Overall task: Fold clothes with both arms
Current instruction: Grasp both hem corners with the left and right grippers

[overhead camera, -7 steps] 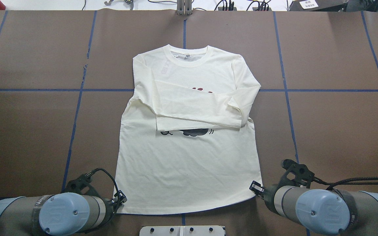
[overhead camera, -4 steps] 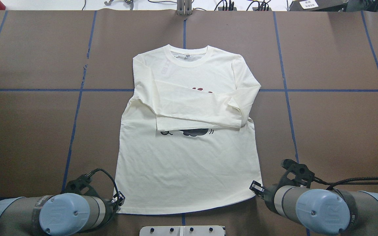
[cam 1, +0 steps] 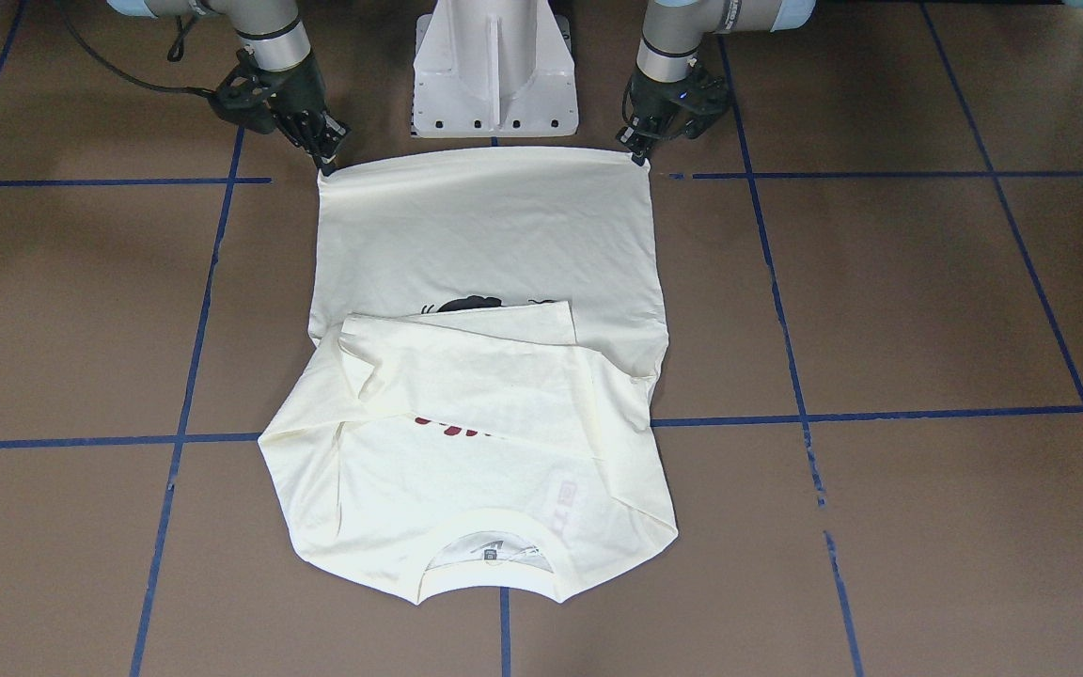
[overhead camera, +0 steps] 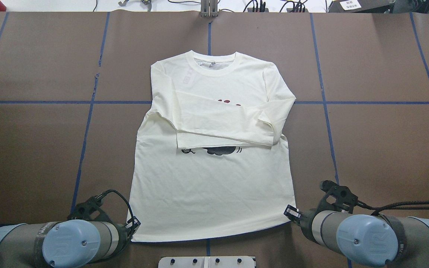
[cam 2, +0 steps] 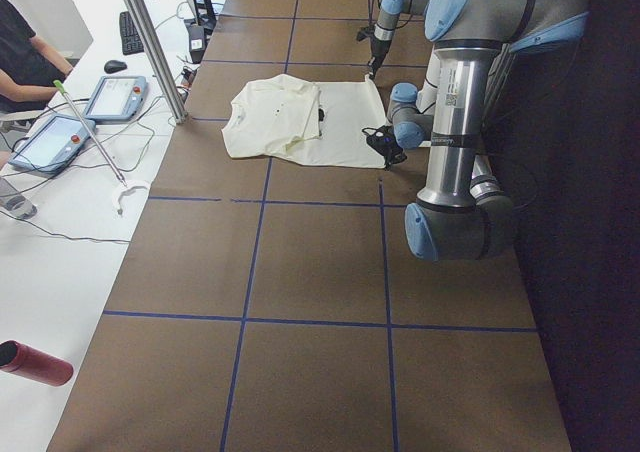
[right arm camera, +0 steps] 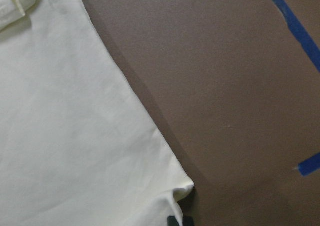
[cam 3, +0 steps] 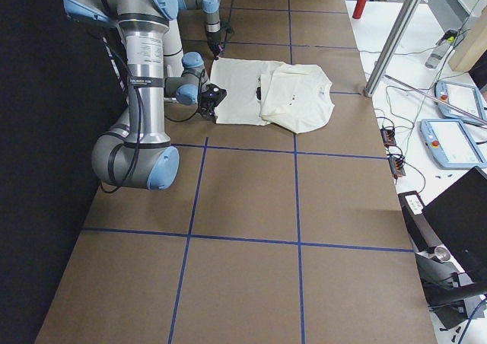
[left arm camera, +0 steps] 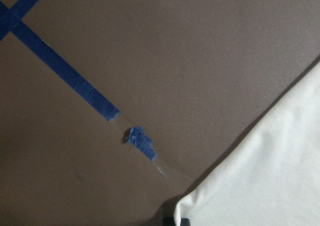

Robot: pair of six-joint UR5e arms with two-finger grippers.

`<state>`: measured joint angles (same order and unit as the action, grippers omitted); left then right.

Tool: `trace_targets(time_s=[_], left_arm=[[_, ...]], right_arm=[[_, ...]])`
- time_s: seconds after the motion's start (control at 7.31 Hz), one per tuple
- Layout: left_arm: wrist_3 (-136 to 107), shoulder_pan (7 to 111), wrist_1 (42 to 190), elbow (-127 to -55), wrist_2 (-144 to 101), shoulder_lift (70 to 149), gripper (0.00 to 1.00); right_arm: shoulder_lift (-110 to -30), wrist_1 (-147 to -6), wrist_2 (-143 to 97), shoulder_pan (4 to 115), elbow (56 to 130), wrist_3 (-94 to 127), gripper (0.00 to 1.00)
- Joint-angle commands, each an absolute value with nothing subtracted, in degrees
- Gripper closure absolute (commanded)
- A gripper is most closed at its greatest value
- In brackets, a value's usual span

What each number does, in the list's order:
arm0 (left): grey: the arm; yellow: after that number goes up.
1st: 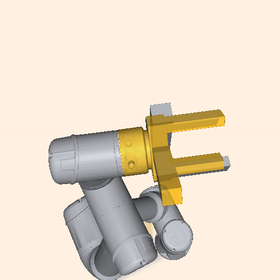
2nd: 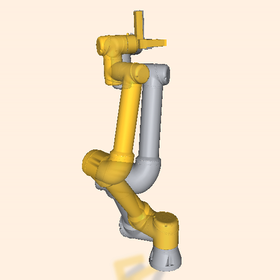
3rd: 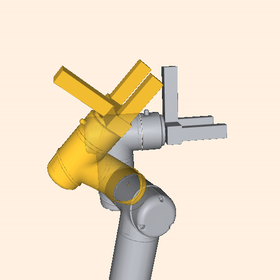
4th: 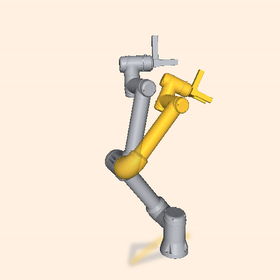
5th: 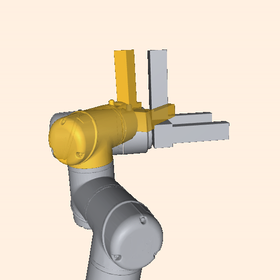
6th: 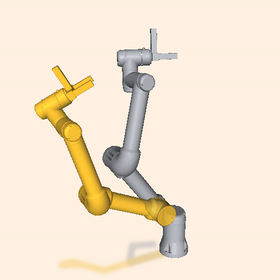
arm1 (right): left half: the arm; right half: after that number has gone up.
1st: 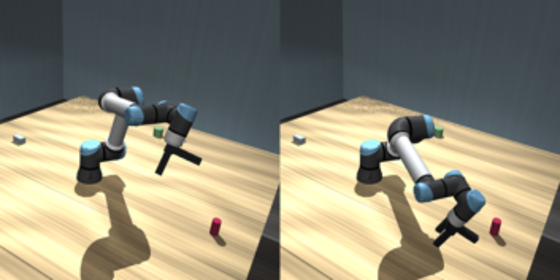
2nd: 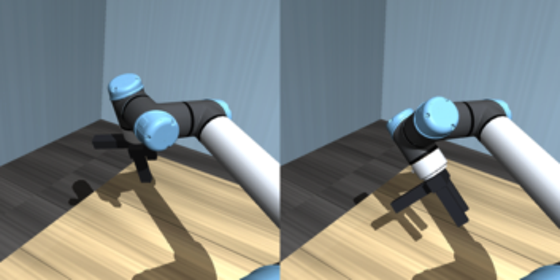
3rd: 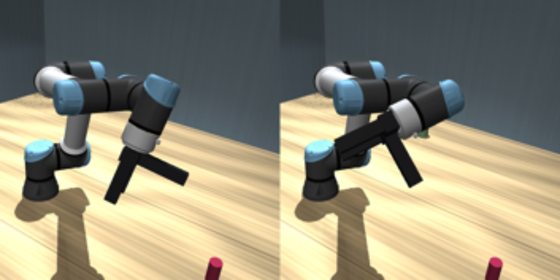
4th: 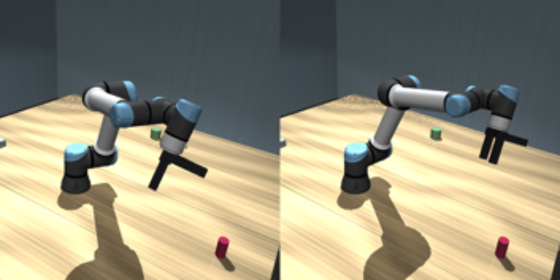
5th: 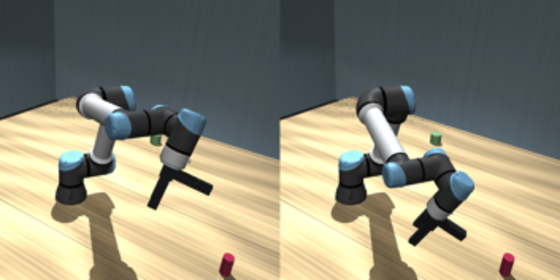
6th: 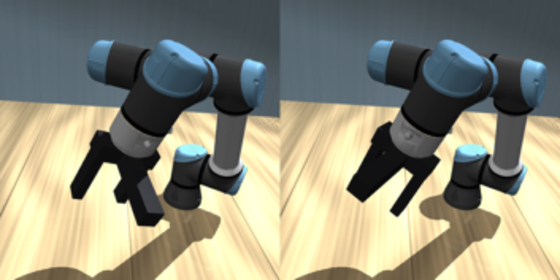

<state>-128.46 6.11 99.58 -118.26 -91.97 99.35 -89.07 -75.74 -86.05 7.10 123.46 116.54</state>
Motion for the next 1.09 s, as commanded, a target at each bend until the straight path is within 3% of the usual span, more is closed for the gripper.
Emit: trace_targets(time_s=[0.0,0.41,0.96], left_arm=[[-128.41,6.07,99.58,-124.67,-91.93,99.23,1.00],[-128.94,5.36,92.74,-137.52,-92.46,99.84,1.00],[-129.20,2.92,89.74,-143.51,-93.87,99.58,1.00]], right_arm=[[-89.73,-75.76,-86.39,7.29,126.45,116.02,1.00],[-97.46,-75.85,-86.75,3.43,138.22,115.93,1.00],[-102.04,-75.85,-89.91,3.43,145.63,116.02,1.00]])
